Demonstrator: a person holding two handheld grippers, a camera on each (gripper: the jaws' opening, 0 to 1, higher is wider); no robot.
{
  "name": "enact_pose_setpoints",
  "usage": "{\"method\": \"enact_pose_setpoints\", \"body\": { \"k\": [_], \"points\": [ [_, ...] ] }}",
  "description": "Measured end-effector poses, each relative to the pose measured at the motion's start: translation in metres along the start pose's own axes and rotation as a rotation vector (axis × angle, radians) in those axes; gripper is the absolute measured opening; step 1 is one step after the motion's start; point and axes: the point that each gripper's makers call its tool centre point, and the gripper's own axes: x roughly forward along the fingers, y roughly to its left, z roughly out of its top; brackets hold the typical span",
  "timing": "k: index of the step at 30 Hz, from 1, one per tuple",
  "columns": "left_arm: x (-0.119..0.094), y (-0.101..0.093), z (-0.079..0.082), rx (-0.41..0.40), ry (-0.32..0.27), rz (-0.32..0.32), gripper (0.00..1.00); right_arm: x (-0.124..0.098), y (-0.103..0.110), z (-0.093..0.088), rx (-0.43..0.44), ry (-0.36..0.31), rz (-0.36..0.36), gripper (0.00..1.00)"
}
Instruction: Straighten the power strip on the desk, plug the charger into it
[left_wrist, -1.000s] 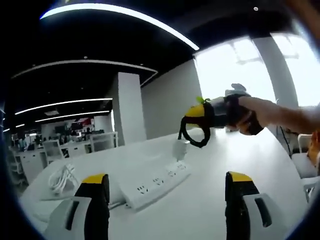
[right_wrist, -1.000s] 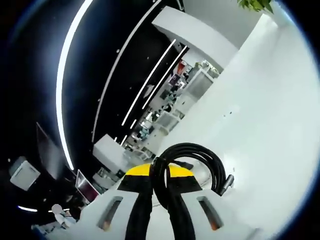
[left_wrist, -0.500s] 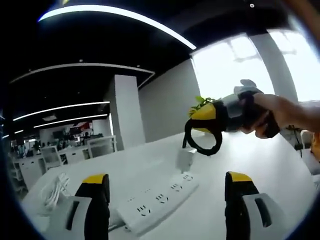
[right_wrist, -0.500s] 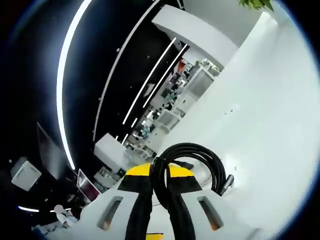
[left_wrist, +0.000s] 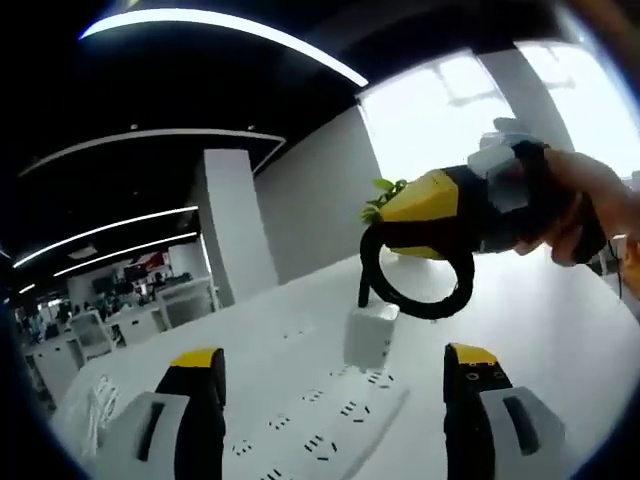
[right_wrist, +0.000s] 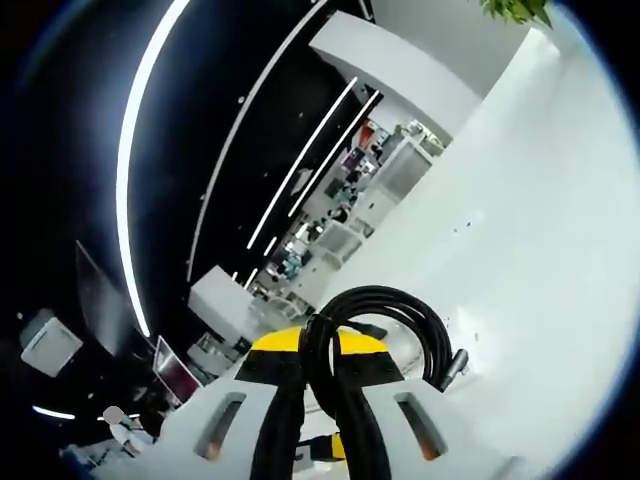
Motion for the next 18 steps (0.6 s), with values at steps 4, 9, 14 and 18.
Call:
{"method": "enact_pose_setpoints", "body": {
  "k": [4,9,14,18],
  "points": [
    [0.013,-0.006,-0.002,-0.015,0.005,-0.034,0.92,0.000,0.002,0.001,-0.001,0.000,0.005,0.08],
    [0.025,-0.010,0.004,-0.033,-0.030,-0.054,0.90,-0.001,0.002,0.004,-0.008,-0.006,0.003,0.08],
    [0.034,-0.018,0.011,-0.010,-0.057,-0.094,0.83,-0.007,0.001,0.003,0.005,-0.013,0.000,0.08],
    [0.040,-0.028,0.007,0.012,-0.048,-0.127,0.79,-0.008,0.000,0.003,0.011,-0.014,0.000,0.08]
  ]
}}
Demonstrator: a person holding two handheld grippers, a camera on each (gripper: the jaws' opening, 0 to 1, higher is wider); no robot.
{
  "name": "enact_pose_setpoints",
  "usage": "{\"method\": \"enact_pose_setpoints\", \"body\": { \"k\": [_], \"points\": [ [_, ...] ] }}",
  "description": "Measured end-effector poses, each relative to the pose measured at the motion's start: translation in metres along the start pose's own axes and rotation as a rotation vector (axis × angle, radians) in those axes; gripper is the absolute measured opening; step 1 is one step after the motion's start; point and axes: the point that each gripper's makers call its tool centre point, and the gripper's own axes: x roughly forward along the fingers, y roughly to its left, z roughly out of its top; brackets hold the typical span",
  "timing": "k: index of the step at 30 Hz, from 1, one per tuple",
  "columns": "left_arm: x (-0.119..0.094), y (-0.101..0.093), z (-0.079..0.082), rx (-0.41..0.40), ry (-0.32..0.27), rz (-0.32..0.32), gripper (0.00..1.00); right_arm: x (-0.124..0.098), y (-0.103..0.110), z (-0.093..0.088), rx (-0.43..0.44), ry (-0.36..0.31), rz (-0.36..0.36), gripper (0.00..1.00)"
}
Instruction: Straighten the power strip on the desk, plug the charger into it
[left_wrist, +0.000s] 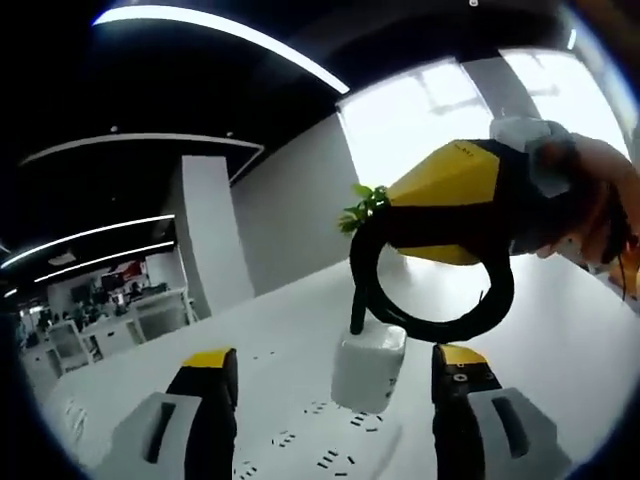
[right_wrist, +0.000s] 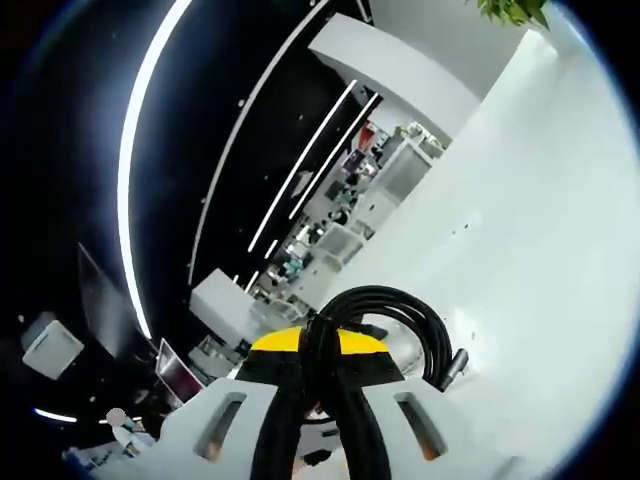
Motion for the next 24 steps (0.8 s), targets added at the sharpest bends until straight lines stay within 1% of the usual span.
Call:
{"method": "enact_pose_setpoints", "body": {
  "k": [1,4,8,9,13,16,18,20,21,24],
  "points": [
    [0.001,-0.003,-0.001,0.010,0.003,-0.007,0.77,-0.002,0.000,-0.001,0.001,0.000,-0.001,0.08],
    [0.004,-0.006,-0.001,0.031,-0.001,-0.024,0.66,-0.003,0.000,-0.002,0.001,0.000,-0.004,0.08],
    [0.005,-0.009,0.003,0.048,-0.009,-0.021,0.43,-0.004,-0.002,-0.003,-0.002,-0.001,-0.005,0.08],
    [0.005,-0.010,0.002,0.046,-0.003,-0.030,0.41,-0.005,-0.001,-0.003,-0.002,-0.002,-0.005,0.08],
    [0.005,-0.013,0.000,0.041,0.015,-0.044,0.35,-0.004,-0.002,-0.003,-0.003,0.000,-0.005,0.08],
    [0.005,-0.017,-0.003,0.036,0.032,-0.067,0.30,-0.003,-0.002,-0.005,-0.002,0.005,-0.005,0.08],
    [0.004,-0.018,-0.003,0.026,0.042,-0.076,0.29,-0.002,-0.002,-0.006,-0.003,0.009,-0.005,0.08],
    [0.003,-0.023,-0.004,-0.010,0.062,-0.114,0.28,-0.003,-0.001,-0.007,-0.013,0.014,-0.006,0.08],
    [0.003,-0.025,-0.005,-0.001,0.075,-0.130,0.28,-0.003,-0.001,-0.007,-0.016,0.017,-0.007,0.08],
    [0.003,-0.025,-0.007,0.010,0.099,-0.148,0.27,-0.004,-0.003,-0.008,-0.026,0.026,-0.012,0.08]
  ]
}}
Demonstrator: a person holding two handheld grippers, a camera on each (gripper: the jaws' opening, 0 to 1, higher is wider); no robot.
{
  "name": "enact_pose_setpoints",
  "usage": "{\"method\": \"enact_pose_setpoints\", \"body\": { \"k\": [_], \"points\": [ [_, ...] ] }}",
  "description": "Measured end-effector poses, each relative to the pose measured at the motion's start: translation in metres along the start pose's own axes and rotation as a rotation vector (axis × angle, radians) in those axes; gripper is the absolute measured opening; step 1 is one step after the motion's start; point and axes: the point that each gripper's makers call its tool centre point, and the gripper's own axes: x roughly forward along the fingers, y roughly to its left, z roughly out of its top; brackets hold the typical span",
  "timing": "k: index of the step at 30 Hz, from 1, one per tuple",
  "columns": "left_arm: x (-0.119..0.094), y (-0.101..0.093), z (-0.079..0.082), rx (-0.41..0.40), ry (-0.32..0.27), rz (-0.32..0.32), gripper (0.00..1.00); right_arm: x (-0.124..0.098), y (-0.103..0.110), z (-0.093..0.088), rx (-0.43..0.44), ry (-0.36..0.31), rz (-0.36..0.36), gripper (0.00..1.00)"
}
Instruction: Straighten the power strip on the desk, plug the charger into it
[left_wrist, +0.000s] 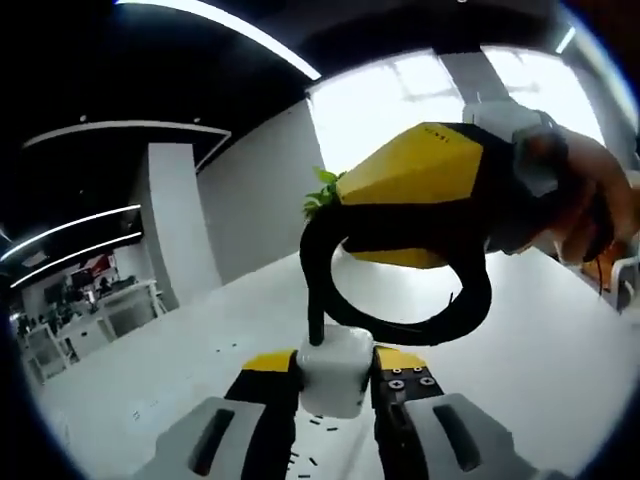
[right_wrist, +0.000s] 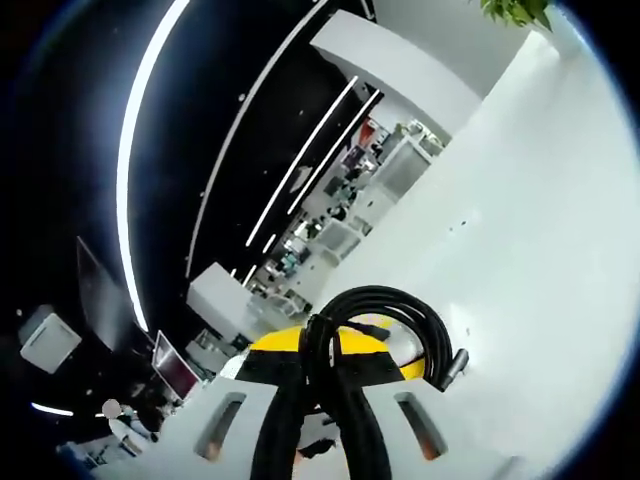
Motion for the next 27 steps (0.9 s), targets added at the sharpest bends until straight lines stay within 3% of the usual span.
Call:
{"method": "enact_pose_setpoints", "body": {
  "k": [3,8,10,18,27],
  "points": [
    [0.002,-0.004,-0.002,-0.012,0.027,-0.070,0.27,0.000,-0.001,-0.002,-0.010,0.009,-0.003,0.08],
    [0.004,-0.001,-0.006,0.021,0.053,-0.136,0.26,0.001,-0.005,-0.003,-0.026,0.022,-0.013,0.08],
    [0.006,0.000,-0.010,0.042,0.088,-0.167,0.26,0.004,-0.006,-0.005,-0.027,0.033,-0.016,0.08],
    [0.007,0.007,-0.021,0.083,0.127,-0.229,0.26,0.010,-0.012,-0.008,-0.164,0.125,-0.054,0.08],
    [0.009,0.009,-0.022,0.092,0.155,-0.264,0.26,0.006,-0.010,-0.013,-0.249,0.181,-0.072,0.08]
  ]
}}
